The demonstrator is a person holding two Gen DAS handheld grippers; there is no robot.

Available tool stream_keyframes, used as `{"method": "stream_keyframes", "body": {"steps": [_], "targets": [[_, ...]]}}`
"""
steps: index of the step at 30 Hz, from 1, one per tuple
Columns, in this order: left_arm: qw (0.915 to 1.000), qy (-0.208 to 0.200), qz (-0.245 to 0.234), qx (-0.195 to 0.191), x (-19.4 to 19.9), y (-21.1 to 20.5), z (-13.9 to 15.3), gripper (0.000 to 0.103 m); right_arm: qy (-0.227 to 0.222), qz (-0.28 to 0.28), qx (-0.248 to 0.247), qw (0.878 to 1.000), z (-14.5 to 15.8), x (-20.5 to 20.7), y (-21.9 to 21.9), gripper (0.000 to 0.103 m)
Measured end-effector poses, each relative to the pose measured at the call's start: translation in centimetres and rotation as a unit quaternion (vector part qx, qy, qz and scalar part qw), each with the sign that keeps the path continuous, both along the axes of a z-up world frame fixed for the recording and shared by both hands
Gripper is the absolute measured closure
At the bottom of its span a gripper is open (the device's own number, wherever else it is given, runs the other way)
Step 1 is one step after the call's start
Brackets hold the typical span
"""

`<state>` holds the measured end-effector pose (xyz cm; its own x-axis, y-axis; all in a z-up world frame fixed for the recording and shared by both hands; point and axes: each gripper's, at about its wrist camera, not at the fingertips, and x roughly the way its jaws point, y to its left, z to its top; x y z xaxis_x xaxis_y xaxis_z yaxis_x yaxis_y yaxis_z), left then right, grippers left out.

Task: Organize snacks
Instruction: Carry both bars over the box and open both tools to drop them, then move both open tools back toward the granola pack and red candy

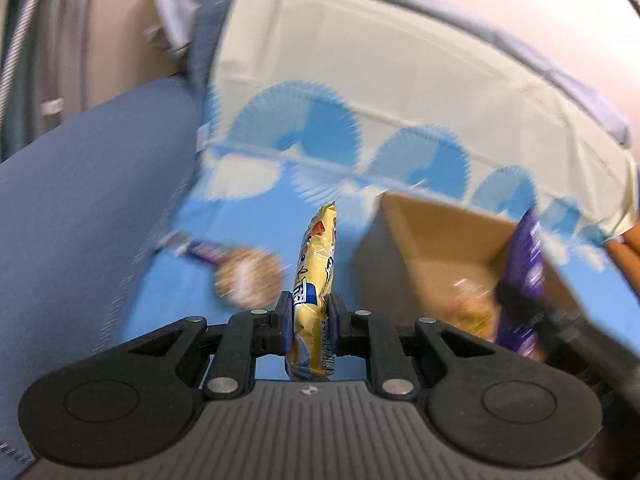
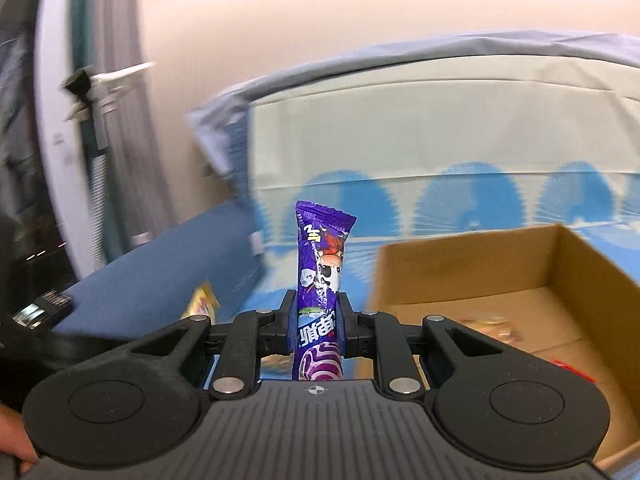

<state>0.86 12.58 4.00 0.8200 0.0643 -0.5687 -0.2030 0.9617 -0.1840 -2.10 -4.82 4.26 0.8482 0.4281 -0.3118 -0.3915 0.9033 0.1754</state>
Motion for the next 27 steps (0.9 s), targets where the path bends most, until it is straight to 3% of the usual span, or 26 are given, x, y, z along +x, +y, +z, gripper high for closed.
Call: {"method": "stream_keyframes", "body": {"steps": [4,9,12,14,15,16,18,23,27], "targets": [[0.9987,-0.026,-0.044,-0.008,3.1,-4.8,2.4,0.084,0.009,-0.081,-0.001,0.997,-0.1,1.7,-2.5,0.084],[0.9931,-0.061,-0.099,-0.020,6.4,-10.9,4.9,0.083,0.025,-0.196,0.036,0.980,-0.6,3.6,-7.2,0.084],[0.9894,-0.076,-0.121,-0.027,7.8,-13.3,5.6,0.082,0.033,-0.235,0.050,0.970,-1.1,4.1,-8.6,0.083],[0.9885,-0.075,-0.128,-0.030,7.9,-14.1,5.6,0.067,0.038,-0.247,0.056,0.967,-1.3,4.3,-9.0,0.080],[0.9883,-0.076,-0.129,-0.032,7.8,-14.2,5.6,0.051,0.044,-0.251,0.058,0.965,-1.5,4.5,-9.0,0.079],[0.9881,-0.079,-0.128,-0.033,7.6,-14.2,5.5,0.037,0.051,-0.252,0.058,0.965,-1.7,4.7,-8.9,0.072],[0.9874,-0.088,-0.128,-0.032,6.6,-13.8,5.3,0.026,0.054,-0.262,0.051,0.962,-2.0,4.6,-8.9,0.057],[0.9878,-0.116,-0.103,-0.012,2.7,-10.8,4.5,0.020,0.035,-0.258,0.036,0.965,-1.9,4.1,-8.4,0.042],[0.9867,-0.135,-0.091,0.005,-0.9,-7.8,3.8,0.019,0.006,-0.239,0.028,0.971,-1.9,2.8,-7.3,0.037]]}}
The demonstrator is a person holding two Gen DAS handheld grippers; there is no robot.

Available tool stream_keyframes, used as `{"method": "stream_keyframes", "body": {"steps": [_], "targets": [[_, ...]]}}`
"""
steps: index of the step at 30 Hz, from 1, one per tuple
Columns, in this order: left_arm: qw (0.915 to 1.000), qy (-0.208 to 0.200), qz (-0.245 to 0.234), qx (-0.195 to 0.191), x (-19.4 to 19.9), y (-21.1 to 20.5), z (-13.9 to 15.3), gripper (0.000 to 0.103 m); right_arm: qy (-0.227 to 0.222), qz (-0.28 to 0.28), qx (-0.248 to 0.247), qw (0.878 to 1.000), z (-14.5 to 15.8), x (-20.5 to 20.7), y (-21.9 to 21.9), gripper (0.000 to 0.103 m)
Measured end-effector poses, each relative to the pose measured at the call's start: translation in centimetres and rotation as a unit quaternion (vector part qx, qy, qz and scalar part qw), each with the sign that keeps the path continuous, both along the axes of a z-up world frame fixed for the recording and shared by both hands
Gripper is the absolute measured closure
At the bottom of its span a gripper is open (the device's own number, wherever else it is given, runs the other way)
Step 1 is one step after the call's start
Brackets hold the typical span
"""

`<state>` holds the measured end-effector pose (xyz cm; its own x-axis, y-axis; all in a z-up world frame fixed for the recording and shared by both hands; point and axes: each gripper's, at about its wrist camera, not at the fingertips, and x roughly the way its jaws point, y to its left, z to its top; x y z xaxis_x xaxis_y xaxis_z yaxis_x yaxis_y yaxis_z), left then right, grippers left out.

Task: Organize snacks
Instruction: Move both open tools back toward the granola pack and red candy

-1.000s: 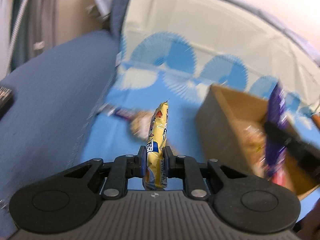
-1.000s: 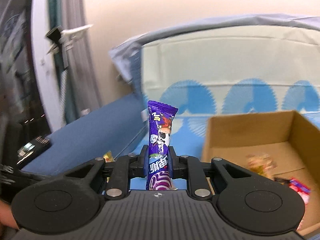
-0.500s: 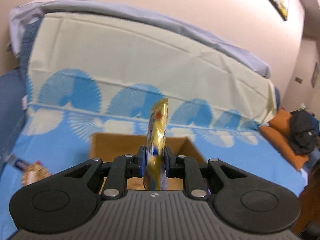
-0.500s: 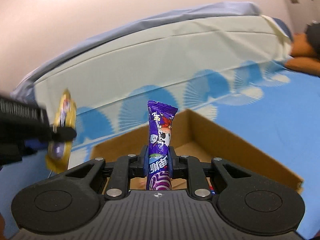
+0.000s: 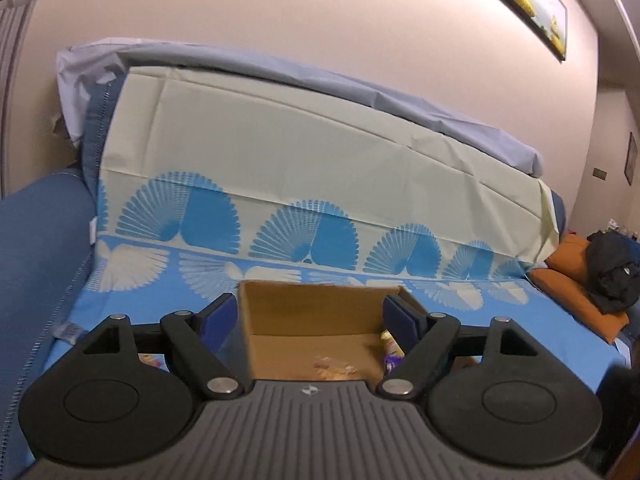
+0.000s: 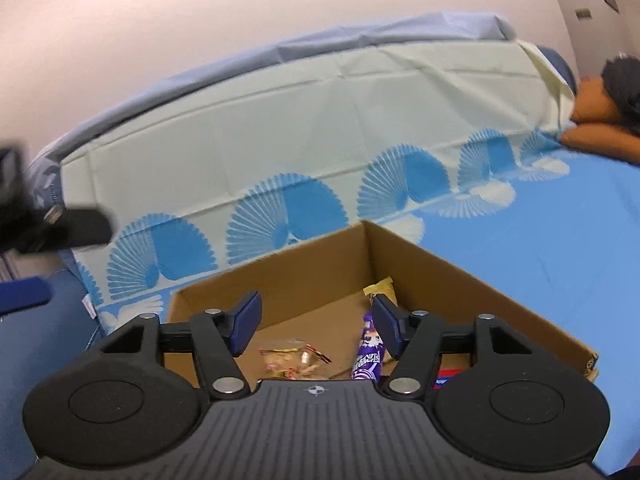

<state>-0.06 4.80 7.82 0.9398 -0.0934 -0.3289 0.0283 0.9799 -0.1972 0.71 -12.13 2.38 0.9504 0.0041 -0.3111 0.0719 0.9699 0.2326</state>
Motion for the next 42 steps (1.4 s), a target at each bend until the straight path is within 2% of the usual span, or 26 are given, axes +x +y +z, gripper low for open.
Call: {"method": "stream_keyframes", "body": {"steps": [6,11,13,14,15,16,17,18,20,22,24,33,35,38,40,42], "targets": [[0.9990,0.019,0.034,0.024,-3.6,5.6,-2.3,0.019,-0.053,0.013,-0.052,0.997,0.3,-2.5,2.2,0.019],[0.9953,0.060,0.038,0.067,-4.3,9.9,-6.2,0.019,-0.046,0.055,-0.071,0.995,-0.2,-3.9,3.8,0.015],[0.9946,0.078,0.026,0.064,-4.5,11.7,-8.2,0.021,-0.039,0.075,-0.081,0.993,-0.4,-4.5,4.7,0.015],[0.9947,0.085,0.019,0.054,-4.7,12.5,-9.1,0.023,-0.036,0.087,-0.087,0.992,-0.5,-4.8,5.3,0.015],[0.9951,0.090,0.013,0.039,-5.2,13.5,-10.3,0.033,-0.033,0.100,-0.092,0.990,-0.7,-5.2,5.8,0.016],[0.9948,0.096,0.017,0.027,-5.5,14.1,-11.4,0.048,-0.031,0.114,-0.099,0.988,-0.8,-5.4,6.5,0.016],[0.9928,0.116,0.030,0.004,-5.4,14.9,-12.0,0.057,-0.030,0.126,-0.107,0.986,-1.0,-5.7,7.2,0.016],[0.9932,0.111,0.035,-0.010,-5.5,15.5,-11.9,0.073,-0.029,0.145,-0.117,0.982,-1.1,-6.2,8.0,0.018],[0.9947,0.086,0.047,-0.034,-6.0,16.5,-11.5,0.073,-0.031,0.177,-0.132,0.975,-1.5,-6.8,9.3,0.029],[0.9941,0.086,0.050,-0.042,-6.0,16.8,-11.6,0.076,-0.029,0.210,-0.144,0.967,-2.0,-7.4,10.8,0.051],[0.9935,0.089,0.051,-0.049,-6.1,17.2,-11.7,0.076,-0.026,0.232,-0.152,0.960,-2.4,-7.7,12.1,0.064],[0.9886,0.085,0.080,-0.095,-6.2,19.4,-11.5,0.076,0.010,0.261,-0.159,0.952,-4.7,-6.0,16.7,0.067],[0.9867,0.085,0.088,-0.107,-6.3,19.8,-11.5,0.076,0.019,0.259,-0.162,0.952,-5.4,-4.9,17.9,0.066],[0.9857,0.084,0.092,-0.113,-6.4,19.9,-11.3,0.076,0.042,0.242,-0.164,0.955,-6.5,-2.4,19.1,0.053],[0.9860,0.087,0.094,-0.107,-6.3,19.8,-11.3,0.075,0.058,0.229,-0.166,0.957,-7.4,-0.5,19.6,0.041],[0.9859,0.092,0.095,-0.103,-6.1,19.7,-11.3,0.074,0.071,0.223,-0.169,0.957,-8.4,1.1,19.8,0.035]]}}
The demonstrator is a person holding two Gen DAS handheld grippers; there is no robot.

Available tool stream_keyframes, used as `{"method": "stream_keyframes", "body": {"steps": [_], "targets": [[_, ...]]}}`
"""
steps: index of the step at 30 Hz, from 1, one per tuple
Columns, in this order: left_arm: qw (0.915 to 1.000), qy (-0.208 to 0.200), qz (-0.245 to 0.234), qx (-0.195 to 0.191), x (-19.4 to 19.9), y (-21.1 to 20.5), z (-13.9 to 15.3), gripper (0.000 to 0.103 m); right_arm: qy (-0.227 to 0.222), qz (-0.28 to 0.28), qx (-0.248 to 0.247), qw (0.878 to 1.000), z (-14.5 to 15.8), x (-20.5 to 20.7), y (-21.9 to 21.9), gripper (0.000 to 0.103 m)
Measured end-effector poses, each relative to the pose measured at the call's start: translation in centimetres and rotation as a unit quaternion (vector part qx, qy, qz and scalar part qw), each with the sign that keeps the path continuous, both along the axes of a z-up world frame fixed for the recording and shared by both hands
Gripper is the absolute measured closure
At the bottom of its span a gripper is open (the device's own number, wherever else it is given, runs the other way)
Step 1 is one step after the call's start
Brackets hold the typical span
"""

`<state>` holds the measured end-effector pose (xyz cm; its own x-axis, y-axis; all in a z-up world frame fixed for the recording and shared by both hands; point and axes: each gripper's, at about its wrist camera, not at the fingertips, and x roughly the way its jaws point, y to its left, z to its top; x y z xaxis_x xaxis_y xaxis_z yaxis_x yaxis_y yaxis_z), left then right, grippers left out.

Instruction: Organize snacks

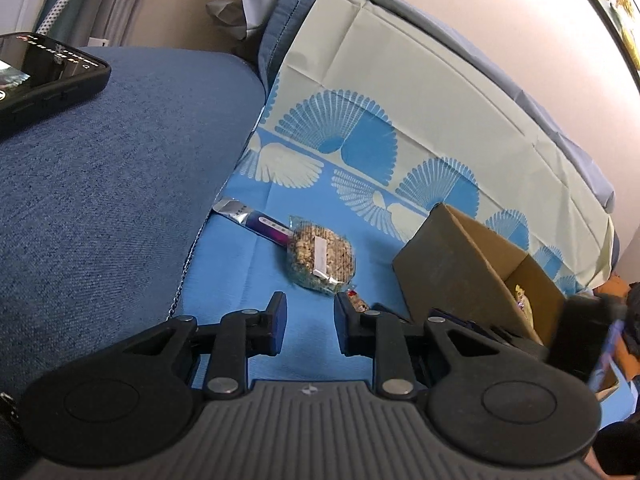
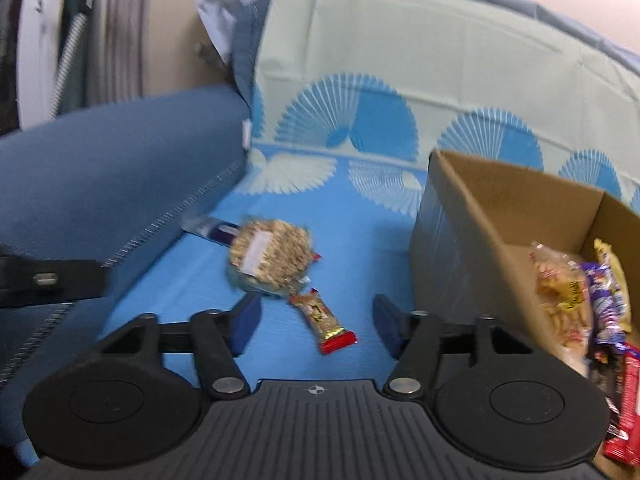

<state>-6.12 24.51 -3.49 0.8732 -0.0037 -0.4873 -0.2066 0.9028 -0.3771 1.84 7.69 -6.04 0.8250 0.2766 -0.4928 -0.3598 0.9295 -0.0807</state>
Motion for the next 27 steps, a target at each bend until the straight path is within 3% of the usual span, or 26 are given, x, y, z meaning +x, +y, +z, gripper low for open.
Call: {"method": "stream_keyframes", "body": {"steps": [2,4,9,11,13,15,17,21,23,27], "targets": [[1.0000,0.003,0.001,0.000,0.1,0.1,0.0,0.073,0.007,0.006,-0.006,1.000,-1.0,1.3,0.3,0.032],[1.0000,0.006,0.001,-0.003,0.3,0.1,-0.1,0.064,0.016,0.011,-0.011,1.000,-2.1,2.3,0.6,0.029],[0.9998,0.016,0.006,0.004,1.0,-0.2,-0.3,0.054,0.055,0.009,-0.006,0.998,-3.8,4.5,0.9,0.028],[0.9998,0.020,0.004,0.006,1.6,-0.3,-0.3,0.043,0.072,0.010,0.004,0.997,-4.4,5.1,0.6,0.032],[0.9997,0.025,0.008,0.002,2.5,-0.1,-0.4,0.030,0.080,0.004,0.021,0.997,-4.7,5.3,0.0,0.052],[0.9992,0.036,0.016,-0.001,4.1,0.1,-0.6,0.025,0.073,0.006,0.027,0.997,-4.7,5.0,-0.2,0.068],[0.9983,0.053,0.022,0.004,6.0,0.0,-0.9,0.019,0.065,0.004,0.034,0.997,-4.9,4.6,-0.4,0.071],[0.9957,0.087,0.015,0.029,10.8,-0.7,-1.0,0.014,0.059,0.000,0.039,0.997,-4.8,4.3,-0.6,0.073],[0.9939,0.102,0.004,0.042,13.5,-1.2,-1.1,0.001,0.059,0.000,0.039,0.997,-4.8,4.3,-0.6,0.073],[0.9896,0.124,-0.020,0.071,17.7,-2.1,-1.4,0.001,0.063,0.000,0.038,0.997,-4.8,4.5,-0.5,0.073]]}}
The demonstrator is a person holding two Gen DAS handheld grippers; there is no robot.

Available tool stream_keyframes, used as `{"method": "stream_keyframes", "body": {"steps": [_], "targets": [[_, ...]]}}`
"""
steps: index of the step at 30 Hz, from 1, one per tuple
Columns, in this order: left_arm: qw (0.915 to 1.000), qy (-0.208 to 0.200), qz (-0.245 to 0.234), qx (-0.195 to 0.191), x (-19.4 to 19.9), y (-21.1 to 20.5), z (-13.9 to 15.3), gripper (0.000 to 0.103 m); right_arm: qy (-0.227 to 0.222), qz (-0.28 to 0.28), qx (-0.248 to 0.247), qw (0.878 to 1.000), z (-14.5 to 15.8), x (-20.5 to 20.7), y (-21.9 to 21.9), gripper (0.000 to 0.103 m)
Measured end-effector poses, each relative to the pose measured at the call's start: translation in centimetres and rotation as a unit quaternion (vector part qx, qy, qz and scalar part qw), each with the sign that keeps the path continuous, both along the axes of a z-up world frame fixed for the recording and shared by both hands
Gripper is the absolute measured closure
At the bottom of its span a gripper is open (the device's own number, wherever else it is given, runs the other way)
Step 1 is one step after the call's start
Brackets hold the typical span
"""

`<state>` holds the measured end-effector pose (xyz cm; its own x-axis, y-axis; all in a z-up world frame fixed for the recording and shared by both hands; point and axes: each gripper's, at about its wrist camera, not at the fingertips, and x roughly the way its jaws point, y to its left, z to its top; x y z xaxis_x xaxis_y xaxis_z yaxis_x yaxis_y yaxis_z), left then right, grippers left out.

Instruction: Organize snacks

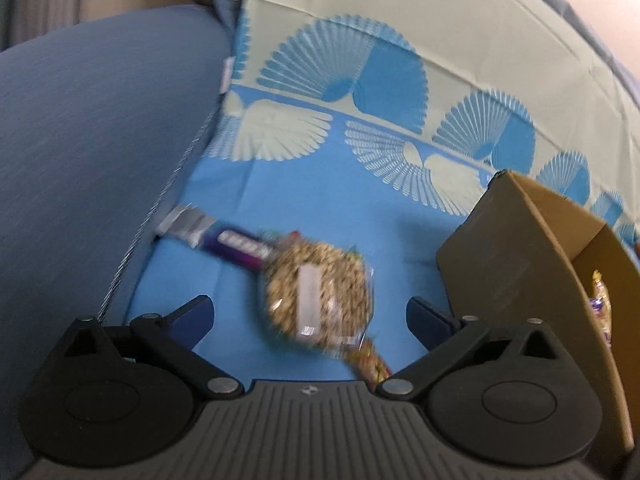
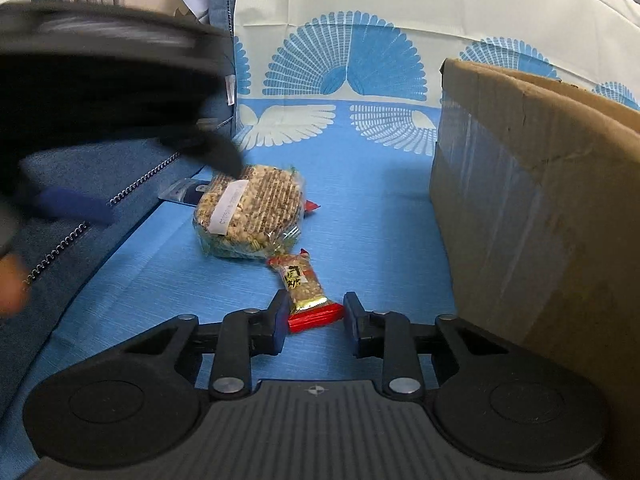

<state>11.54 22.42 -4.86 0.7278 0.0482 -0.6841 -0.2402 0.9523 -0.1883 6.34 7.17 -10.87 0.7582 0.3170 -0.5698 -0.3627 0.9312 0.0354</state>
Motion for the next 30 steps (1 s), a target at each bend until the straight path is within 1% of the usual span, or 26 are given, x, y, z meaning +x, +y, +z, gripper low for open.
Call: {"method": "stream_keyframes", "body": {"steps": [3,5,7,8,9,10,12,17,22,24,27,30], "targets": [[0.9987,0.040,-0.020,0.024,2.9,-0.5,-0.9,0.001,-0.001,0.000,-0.001,1.000,0.0,0.0,0.0,0.073],[0.9964,0.069,-0.041,0.029,4.2,-0.7,-1.8,0.001,-0.001,0.000,-0.001,1.000,0.0,0.1,0.0,0.073],[0.9948,0.079,-0.051,0.039,4.6,-1.0,-2.6,0.002,0.000,0.000,-0.001,1.000,0.0,0.0,0.0,0.073],[0.9940,0.080,-0.057,0.047,4.6,-1.2,-2.9,0.006,0.000,0.000,-0.001,1.000,0.0,0.0,0.0,0.073],[0.9929,0.083,-0.063,0.057,4.6,-1.4,-3.1,0.020,-0.001,0.000,0.000,1.000,0.0,0.0,0.0,0.073],[0.9922,0.085,-0.065,0.065,4.4,-1.5,-3.2,0.022,-0.001,0.000,0.000,1.000,0.0,0.0,0.0,0.073],[0.9938,0.075,-0.058,0.058,3.7,-1.3,-2.8,0.023,-0.002,0.000,0.001,1.000,0.0,0.0,0.0,0.073],[0.9969,0.050,-0.047,0.039,0.1,-0.4,-0.7,0.023,0.001,0.007,0.008,1.000,0.2,0.0,-0.2,0.074],[0.9992,0.030,-0.024,0.010,-5.7,0.2,1.4,0.023,0.000,0.025,0.000,1.000,0.8,-0.8,0.0,0.074],[0.9996,0.015,-0.020,0.010,-8.2,-0.1,2.0,0.023,0.002,0.040,-0.004,0.999,1.4,-1.6,0.1,0.074],[0.9999,-0.008,-0.014,-0.004,-11.3,-0.4,2.3,0.023,-0.001,0.072,-0.017,0.997,2.5,-3.0,0.2,0.074],[0.9996,-0.012,-0.018,-0.018,-13.5,-0.6,1.9,0.023,0.024,0.068,-0.018,0.997,3.9,-4.1,-0.7,0.074]]}}
